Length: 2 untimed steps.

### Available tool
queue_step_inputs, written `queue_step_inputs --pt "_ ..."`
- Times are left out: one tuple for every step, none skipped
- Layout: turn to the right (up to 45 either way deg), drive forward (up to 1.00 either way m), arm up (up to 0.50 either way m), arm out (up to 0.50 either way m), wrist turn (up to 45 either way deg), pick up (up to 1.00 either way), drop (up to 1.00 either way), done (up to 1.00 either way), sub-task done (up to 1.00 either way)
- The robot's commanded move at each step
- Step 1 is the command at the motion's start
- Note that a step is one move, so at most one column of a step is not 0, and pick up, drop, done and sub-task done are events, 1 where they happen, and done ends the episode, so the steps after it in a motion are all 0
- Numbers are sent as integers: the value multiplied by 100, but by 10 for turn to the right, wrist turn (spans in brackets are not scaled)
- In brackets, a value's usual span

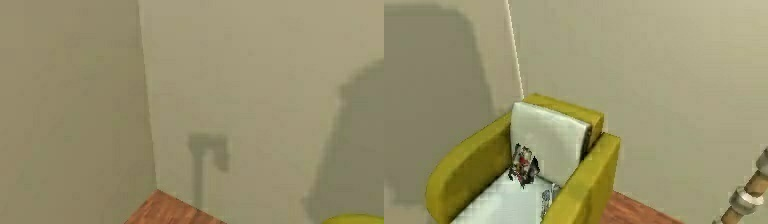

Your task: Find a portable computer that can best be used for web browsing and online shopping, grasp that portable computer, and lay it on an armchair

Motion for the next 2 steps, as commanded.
queue_step_inputs --pt "-450 0 0 0 0 0 0 0 0" --pt "-450 0 0 0 0 0 0 0 0"
